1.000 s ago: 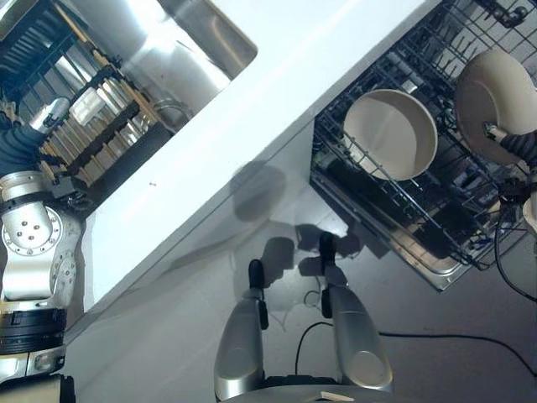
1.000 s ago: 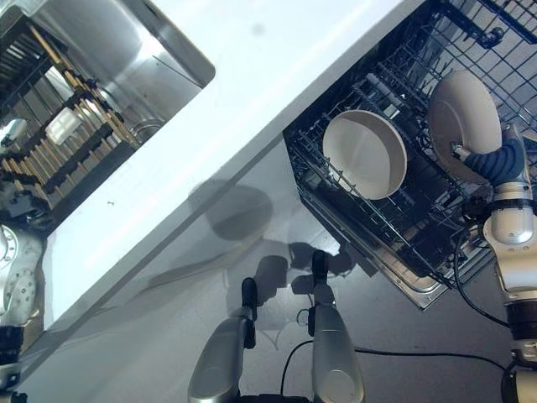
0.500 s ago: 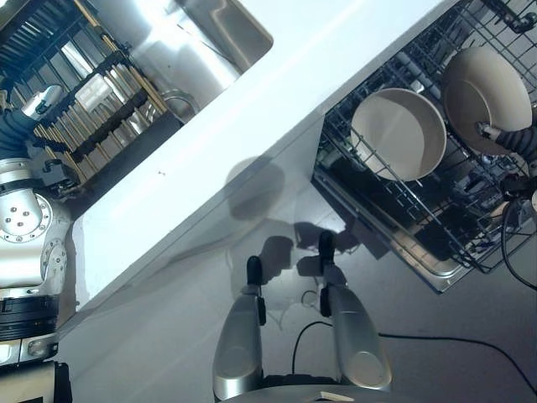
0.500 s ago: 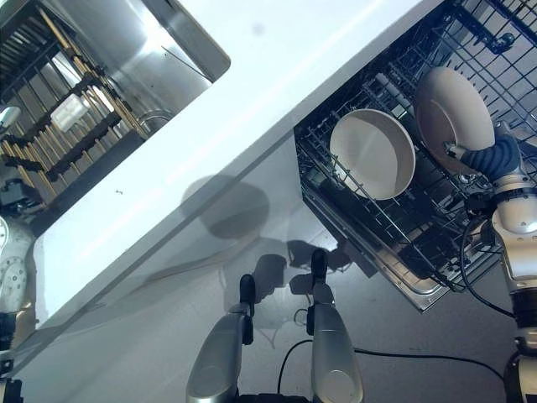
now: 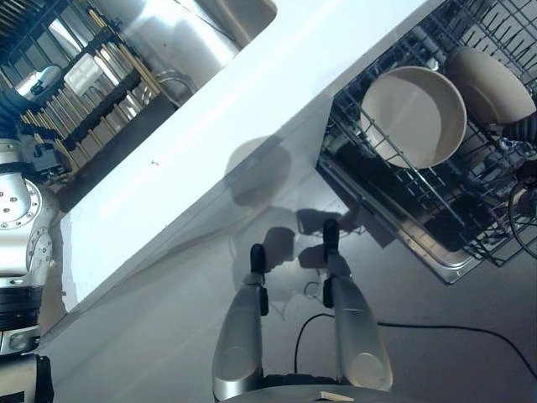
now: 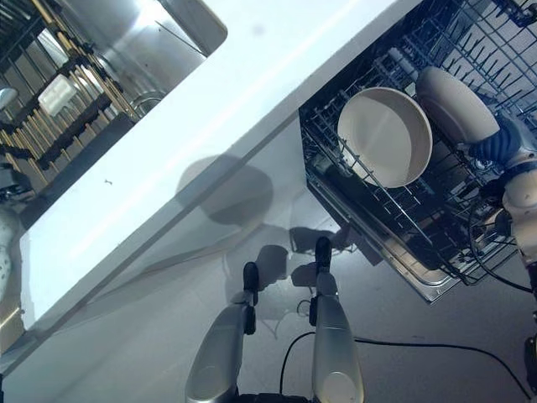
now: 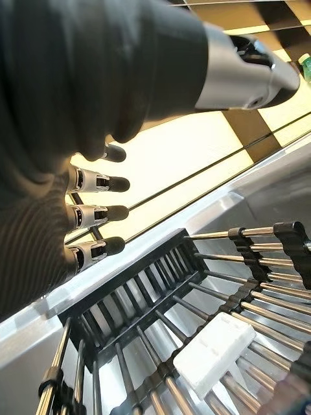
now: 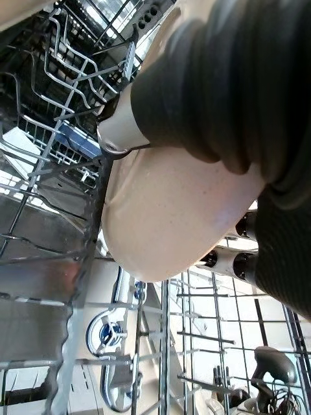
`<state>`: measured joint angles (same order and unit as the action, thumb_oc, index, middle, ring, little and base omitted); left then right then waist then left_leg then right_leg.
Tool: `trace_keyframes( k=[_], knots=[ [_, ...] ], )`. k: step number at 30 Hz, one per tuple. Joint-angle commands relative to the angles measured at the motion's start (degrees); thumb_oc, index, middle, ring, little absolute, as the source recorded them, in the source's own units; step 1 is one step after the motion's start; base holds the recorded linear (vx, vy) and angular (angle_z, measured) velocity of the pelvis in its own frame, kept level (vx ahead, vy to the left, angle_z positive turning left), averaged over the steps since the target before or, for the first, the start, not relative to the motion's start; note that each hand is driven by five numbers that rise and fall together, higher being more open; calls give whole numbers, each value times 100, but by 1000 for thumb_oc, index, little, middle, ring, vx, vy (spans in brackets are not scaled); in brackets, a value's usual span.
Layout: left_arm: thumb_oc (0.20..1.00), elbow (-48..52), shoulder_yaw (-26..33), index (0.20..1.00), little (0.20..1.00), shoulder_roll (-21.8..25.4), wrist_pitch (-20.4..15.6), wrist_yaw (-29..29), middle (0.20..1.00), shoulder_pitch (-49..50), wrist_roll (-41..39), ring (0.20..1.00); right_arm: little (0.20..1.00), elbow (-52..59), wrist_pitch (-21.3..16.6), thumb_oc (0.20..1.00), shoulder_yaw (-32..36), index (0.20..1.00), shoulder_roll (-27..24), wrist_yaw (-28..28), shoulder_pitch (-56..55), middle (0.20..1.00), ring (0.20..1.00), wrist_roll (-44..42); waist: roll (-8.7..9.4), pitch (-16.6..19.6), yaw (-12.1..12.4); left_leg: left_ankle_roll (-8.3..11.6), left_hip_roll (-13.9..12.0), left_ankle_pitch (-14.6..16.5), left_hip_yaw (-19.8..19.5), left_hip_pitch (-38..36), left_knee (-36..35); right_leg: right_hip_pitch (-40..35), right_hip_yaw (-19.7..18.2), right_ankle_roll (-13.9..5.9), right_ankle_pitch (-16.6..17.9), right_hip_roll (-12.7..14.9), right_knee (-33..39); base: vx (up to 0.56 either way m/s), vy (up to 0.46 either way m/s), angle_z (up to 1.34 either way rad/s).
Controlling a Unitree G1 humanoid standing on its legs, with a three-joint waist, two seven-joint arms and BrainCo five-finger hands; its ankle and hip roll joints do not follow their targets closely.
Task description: Pick up plates and place into dishwasher.
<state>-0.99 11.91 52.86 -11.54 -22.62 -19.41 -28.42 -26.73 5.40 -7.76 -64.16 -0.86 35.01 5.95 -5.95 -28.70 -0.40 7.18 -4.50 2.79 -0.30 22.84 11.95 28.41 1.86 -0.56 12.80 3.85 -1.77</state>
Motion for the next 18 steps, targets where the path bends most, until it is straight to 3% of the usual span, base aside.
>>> trace_keyframes(
  k=[1, 6, 14, 15, 17, 18],
  knots=[
    [1000, -310, -394, 1000, 1000, -392, -147, -165, 1000, -200, -11, 1000, 200, -488, 437, 200, -730, 200, -60, -323, -13, 200, 200, 469, -72, -110, 84, -202, -42, -1374, -201, 729, -1083, 182, 305, -256, -1074, 20, -1026, -39, -16, 3],
    [1000, -336, -554, 1000, 1000, -335, -98, -209, 1000, -394, -10, 1000, 200, -945, 528, 200, -1137, 200, -37, -57, 234, 200, 200, 511, -111, -110, 109, -212, -5, -1388, -192, 799, -1122, 256, 301, -296, -999, 65, -949, -23, -25, 4],
    [1000, -313, -604, 1000, 1000, -400, -165, -244, 1000, -394, 29, 1000, 200, -1046, 904, 200, -992, 200, 148, 407, 337, 200, 200, 565, -209, -110, 86, -245, 62, -1400, -181, 885, -1164, 399, 263, -350, -907, 128, -903, -5, -2, 1],
    [1000, -301, -602, 1000, 1000, -413, -162, -256, 1000, -391, 32, 1000, 310, -1018, 927, 310, -950, 310, 171, 416, 332, 310, 310, 596, -219, -110, 77, -248, 69, -1397, -179, 889, -1157, 409, 255, -351, -907, 128, -909, 0, 0, 0],
    [1000, -285, -588, 1000, 1000, -425, -137, -251, 1000, -399, 37, 1000, 846, -941, 1001, 846, -884, 846, 207, 426, 318, 846, 846, 627, -229, -110, 66, -251, 81, -1388, -168, 880, -1155, 413, 249, -354, -905, 128, -910, 0, 0, 0],
    [1000, -269, -582, 1000, 1000, -426, -119, -255, 1000, -396, 32, 1000, 1000, -907, 1019, 1000, -855, 1000, 209, 440, 309, 1000, 1000, 595, -230, -110, 63, -252, 80, -1387, -166, 873, -1160, 409, 247, -355, -905, 129, -908, 0, 0, 0]
  ],
)
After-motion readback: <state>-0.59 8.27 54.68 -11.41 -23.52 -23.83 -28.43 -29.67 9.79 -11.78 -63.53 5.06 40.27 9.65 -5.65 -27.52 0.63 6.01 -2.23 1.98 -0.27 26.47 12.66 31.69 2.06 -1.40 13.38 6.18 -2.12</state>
